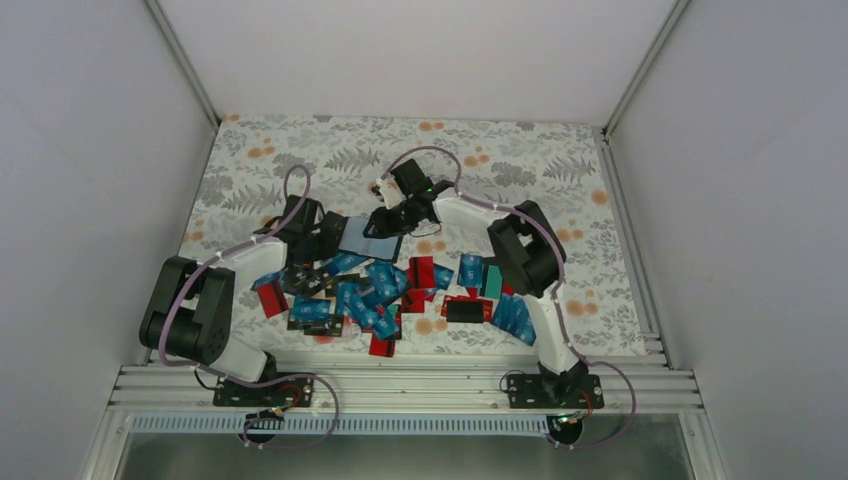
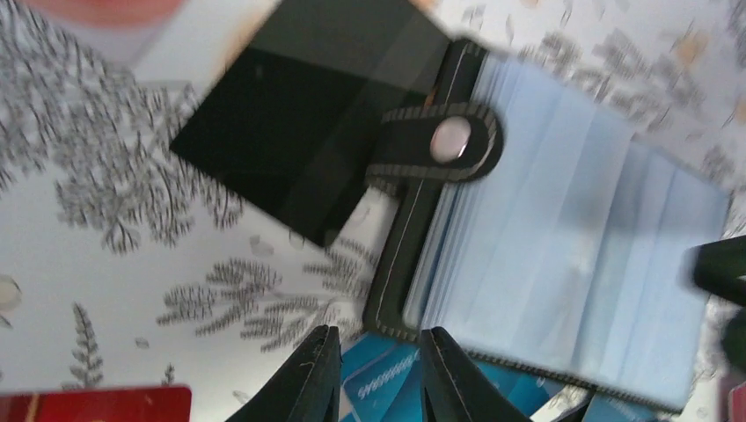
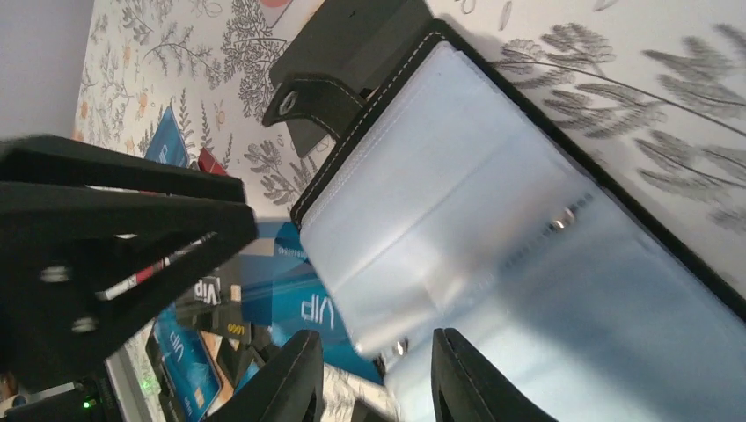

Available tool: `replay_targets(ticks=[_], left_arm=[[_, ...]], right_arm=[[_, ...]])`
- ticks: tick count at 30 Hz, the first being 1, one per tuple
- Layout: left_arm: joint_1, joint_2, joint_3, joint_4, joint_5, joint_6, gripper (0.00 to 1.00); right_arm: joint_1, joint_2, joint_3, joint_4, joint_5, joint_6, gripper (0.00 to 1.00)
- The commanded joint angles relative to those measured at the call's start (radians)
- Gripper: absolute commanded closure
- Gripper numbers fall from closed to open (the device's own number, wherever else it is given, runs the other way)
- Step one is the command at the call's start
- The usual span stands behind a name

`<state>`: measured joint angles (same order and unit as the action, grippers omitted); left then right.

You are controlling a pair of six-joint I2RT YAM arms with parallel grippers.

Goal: Put the credit cards into the card holder

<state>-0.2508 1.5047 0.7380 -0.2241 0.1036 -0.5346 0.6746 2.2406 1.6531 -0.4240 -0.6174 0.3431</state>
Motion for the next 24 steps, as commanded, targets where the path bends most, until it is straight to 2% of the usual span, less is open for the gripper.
replay_targets(ticks=[1, 4, 10, 16, 24], left_arm=[[-0.007, -0.019, -0.049, 0.036, 0.037, 0.022, 0.76], [-0.006, 0.003, -0.057, 0.076, 0.052, 0.043, 0.76], [-0.006, 0.063, -0.030, 0.114, 0.066, 0.080, 0.65], [-0.006, 0.127, -0.019, 0.144, 0.099, 0.096, 0.65], [-0.029, 0.111, -0.043, 0.158, 0.174, 0.068, 0.64]], right_arm=[[-0.030, -0.154, -0.082, 0.000, 0.087, 0.047, 0.66], [-0.048, -0.220, -0.154, 0.022, 0.113, 0.056, 0.66], [-0.069, -0.349, -0.313, 0.050, 0.154, 0.069, 0.65], [-0.084, -0.454, -0.447, 0.062, 0.179, 0.079, 0.65], [-0.094, -0.533, -0.501, 0.033, 0.201, 0.068, 0.65]])
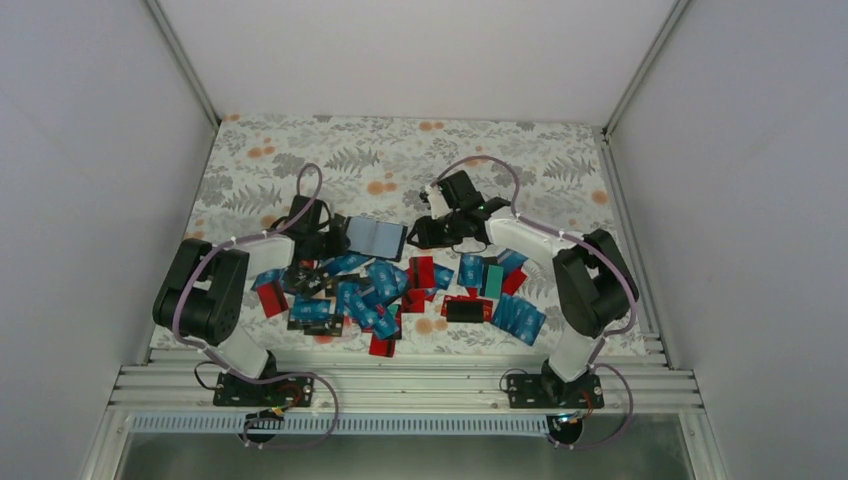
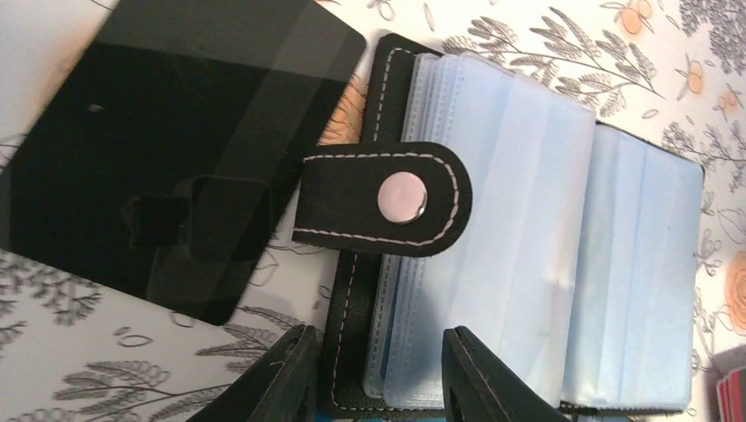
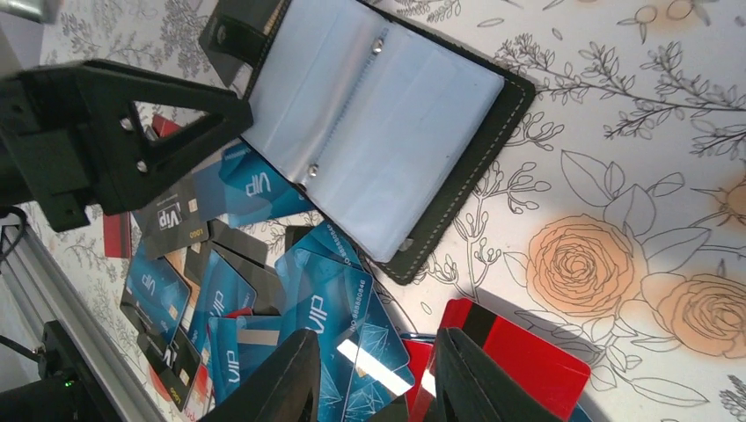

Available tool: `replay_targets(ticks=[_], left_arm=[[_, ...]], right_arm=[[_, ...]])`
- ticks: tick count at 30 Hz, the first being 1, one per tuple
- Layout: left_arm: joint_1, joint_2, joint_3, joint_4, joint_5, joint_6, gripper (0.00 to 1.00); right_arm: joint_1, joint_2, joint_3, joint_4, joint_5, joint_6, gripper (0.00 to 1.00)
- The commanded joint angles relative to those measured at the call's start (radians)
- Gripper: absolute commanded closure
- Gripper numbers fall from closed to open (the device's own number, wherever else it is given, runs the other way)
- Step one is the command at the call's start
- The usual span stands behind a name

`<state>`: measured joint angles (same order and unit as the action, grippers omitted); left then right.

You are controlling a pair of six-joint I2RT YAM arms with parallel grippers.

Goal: Put the credit cards into the card holder

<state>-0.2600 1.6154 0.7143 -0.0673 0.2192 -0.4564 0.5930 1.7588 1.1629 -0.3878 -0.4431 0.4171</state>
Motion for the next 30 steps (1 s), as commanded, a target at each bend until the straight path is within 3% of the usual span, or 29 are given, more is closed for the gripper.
replay_targets(ticks=[1, 9, 13, 17, 23, 27, 30], left_arm=[[-0.029, -0.008, -0.023, -0.002, 0.066, -0.017, 0.64], [-0.073, -0.109, -0.038, -0.066, 0.041, -0.027, 0.63], [-0.095, -0.193, -0.005, -0.169, -0.041, -0.006, 0.60], [-0.144, -0.244, 0.018, -0.237, -0.032, 0.016, 0.60], [-0.235, -0.207, 0.023, -0.208, 0.025, 0.007, 0.71], [-0.268, -0.147, 0.035, -0.187, 0.027, -0.006, 0.83], [-0.288, -0.108, 0.042, -0.175, 0.026, -0.010, 0.86]], right_arm=[[-0.013, -0.058, -0.015, -0.004, 0.030, -0.007, 0.65], [-0.022, -0.126, -0.096, 0.003, 0.004, 0.002, 0.63], [-0.021, -0.174, -0.188, 0.055, -0.137, 0.043, 0.58], [0.007, -0.206, -0.274, 0.134, -0.249, 0.132, 0.55], [0.089, -0.204, -0.353, 0.265, -0.264, 0.279, 0.53], [0.115, -0.202, -0.363, 0.273, -0.224, 0.312, 0.52], [0.117, -0.211, -0.370, 0.263, -0.194, 0.317, 0.52]])
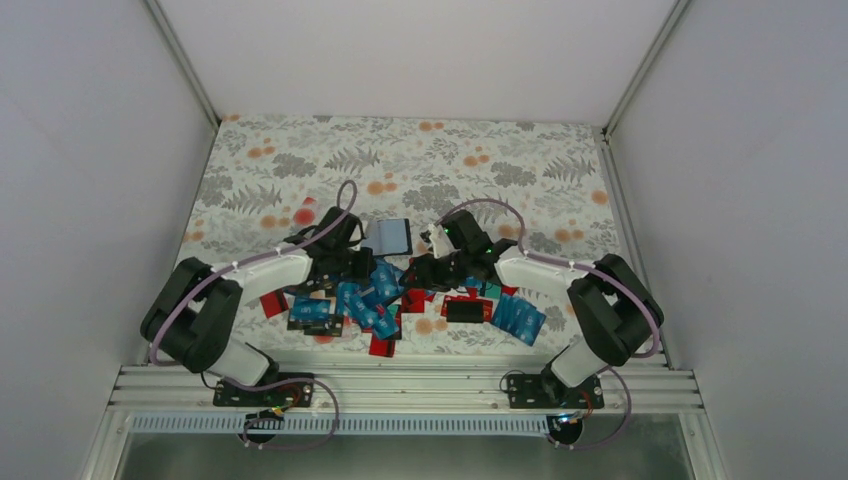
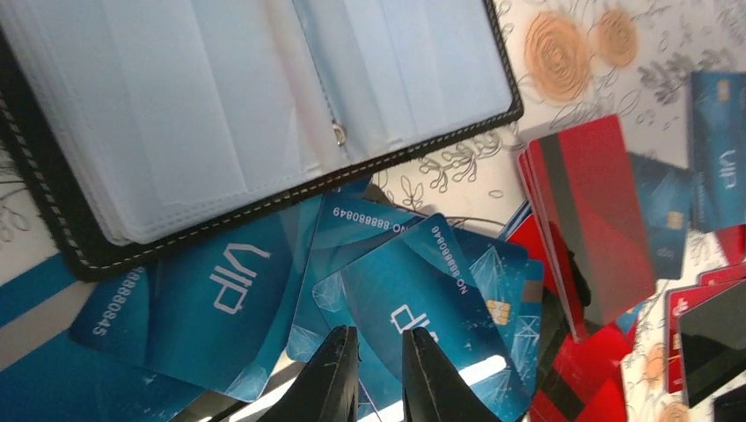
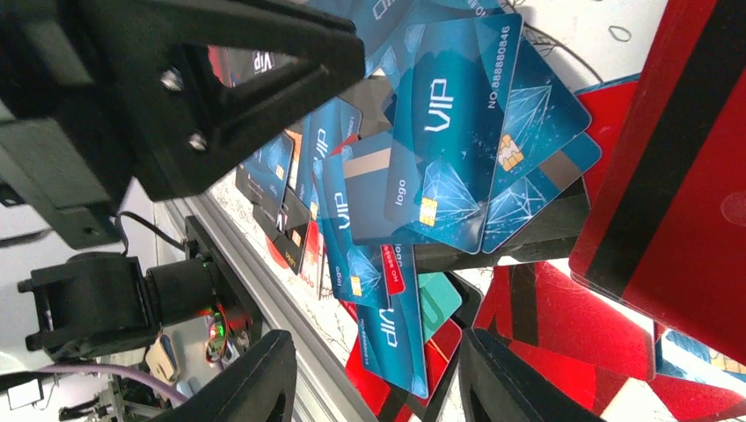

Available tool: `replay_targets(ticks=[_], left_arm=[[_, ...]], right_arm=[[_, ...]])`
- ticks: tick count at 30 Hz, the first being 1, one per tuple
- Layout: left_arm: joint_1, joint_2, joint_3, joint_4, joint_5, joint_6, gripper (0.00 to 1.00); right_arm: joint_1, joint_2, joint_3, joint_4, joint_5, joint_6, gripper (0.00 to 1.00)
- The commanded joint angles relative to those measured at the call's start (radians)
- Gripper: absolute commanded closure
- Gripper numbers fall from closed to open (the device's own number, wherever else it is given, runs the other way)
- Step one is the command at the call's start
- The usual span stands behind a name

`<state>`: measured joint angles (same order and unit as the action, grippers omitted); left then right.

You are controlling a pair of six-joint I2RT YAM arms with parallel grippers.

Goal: Put the credit cards into the card holder

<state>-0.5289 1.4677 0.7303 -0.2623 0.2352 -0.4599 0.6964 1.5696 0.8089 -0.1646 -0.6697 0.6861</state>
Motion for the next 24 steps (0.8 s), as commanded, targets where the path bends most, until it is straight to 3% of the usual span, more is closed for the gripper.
replay_targets(ticks=[1, 24], left_arm=[[-0.024, 0.053, 0.029, 0.021, 0.010, -0.008, 0.87], [-0.039, 0.141, -0.031, 0.073, -0.047, -0.021, 0.94]], right_arm=[[0.014, -0.024, -0.018, 0.037, 0.038, 0.050, 0.51], [0.078, 0.084, -0.015, 0.129, 0.057, 0.125, 0.52]])
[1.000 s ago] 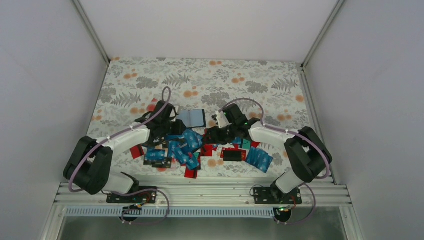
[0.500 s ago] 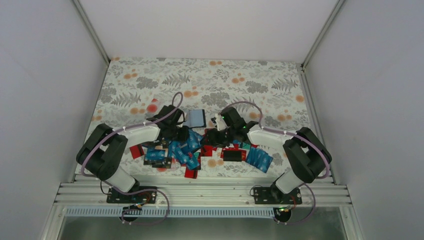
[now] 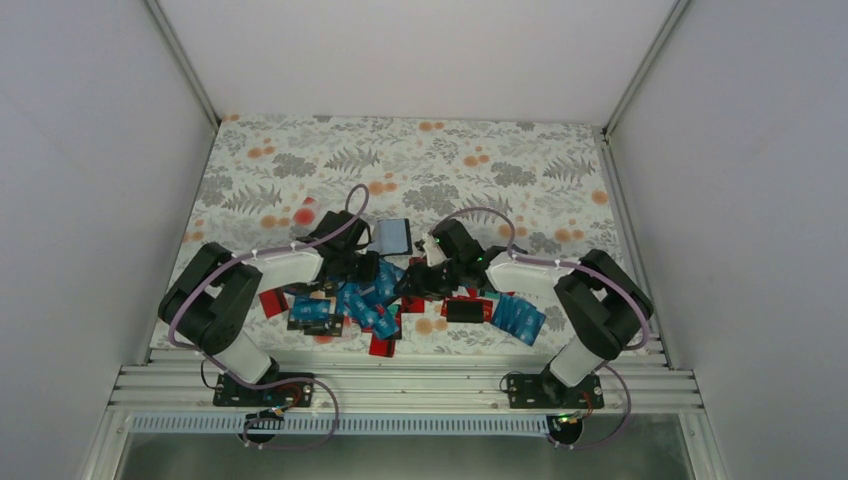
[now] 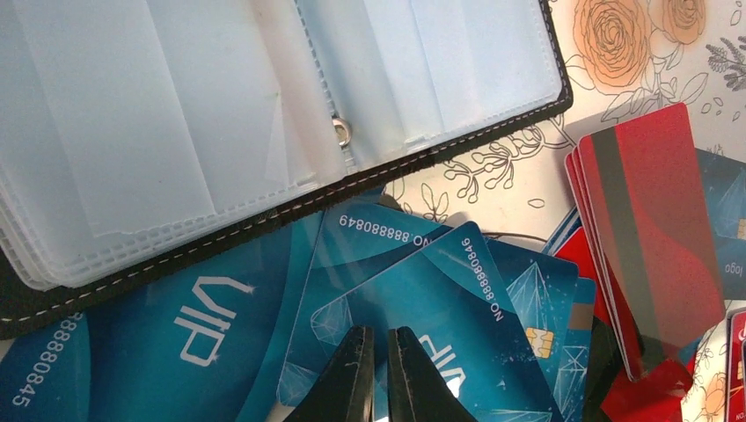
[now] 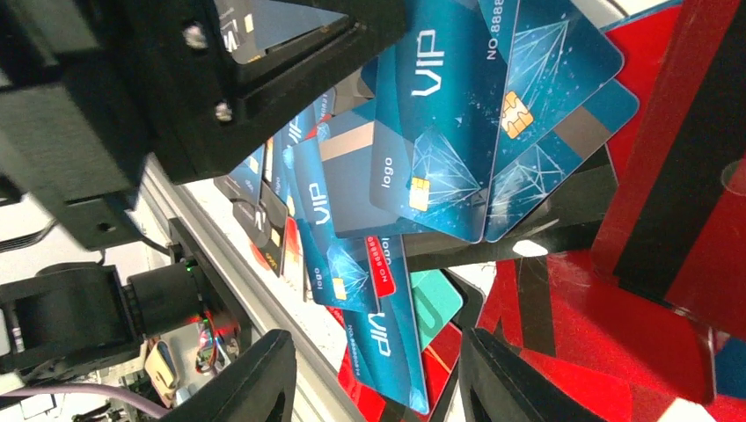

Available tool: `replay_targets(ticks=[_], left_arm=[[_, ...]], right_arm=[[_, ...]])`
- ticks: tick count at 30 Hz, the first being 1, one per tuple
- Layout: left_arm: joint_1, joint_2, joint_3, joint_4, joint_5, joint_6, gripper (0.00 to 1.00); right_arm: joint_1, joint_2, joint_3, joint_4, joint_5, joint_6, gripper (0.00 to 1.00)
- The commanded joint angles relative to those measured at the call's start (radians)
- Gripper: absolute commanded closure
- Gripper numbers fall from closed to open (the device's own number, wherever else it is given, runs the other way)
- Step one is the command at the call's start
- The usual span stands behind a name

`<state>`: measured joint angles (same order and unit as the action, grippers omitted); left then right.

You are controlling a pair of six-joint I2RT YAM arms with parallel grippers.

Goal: Put the credit cards into the card holder

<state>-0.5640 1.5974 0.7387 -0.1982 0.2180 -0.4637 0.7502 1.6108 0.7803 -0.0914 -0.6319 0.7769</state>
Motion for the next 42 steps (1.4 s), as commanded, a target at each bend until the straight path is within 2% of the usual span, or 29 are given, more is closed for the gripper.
replay_targets(ticks=[1, 12, 23, 31, 42], left_arm=[[-0.004, 0.010, -0.045, 0.011, -0.031, -0.018, 0.94], [-0.004, -0.018, -0.088, 0.028, -0.026, -0.023, 0.94], [-0.029, -0.024, -0.114, 0.088, 0.076, -0.010, 0.95], [-0.065, -0.048, -0.158, 0.152, 0.163, -0.048, 0.95], [-0.079, -0.092, -0.174, 0.182, 0.199, -0.088, 0.95]], right_arm=[[0.026, 0.061, 0.016, 0.060, 0.022, 0.038, 0.52], [0.029, 0.174, 0.053, 0.087, 0.035, 0.048, 0.52], [0.028, 0.236, 0.106, 0.082, 0.031, 0.032, 0.54], [0.013, 0.248, 0.110, 0.074, 0.029, 0.021, 0.56], [-0.005, 0.235, 0.074, 0.111, 0.007, 0.016, 0.59]])
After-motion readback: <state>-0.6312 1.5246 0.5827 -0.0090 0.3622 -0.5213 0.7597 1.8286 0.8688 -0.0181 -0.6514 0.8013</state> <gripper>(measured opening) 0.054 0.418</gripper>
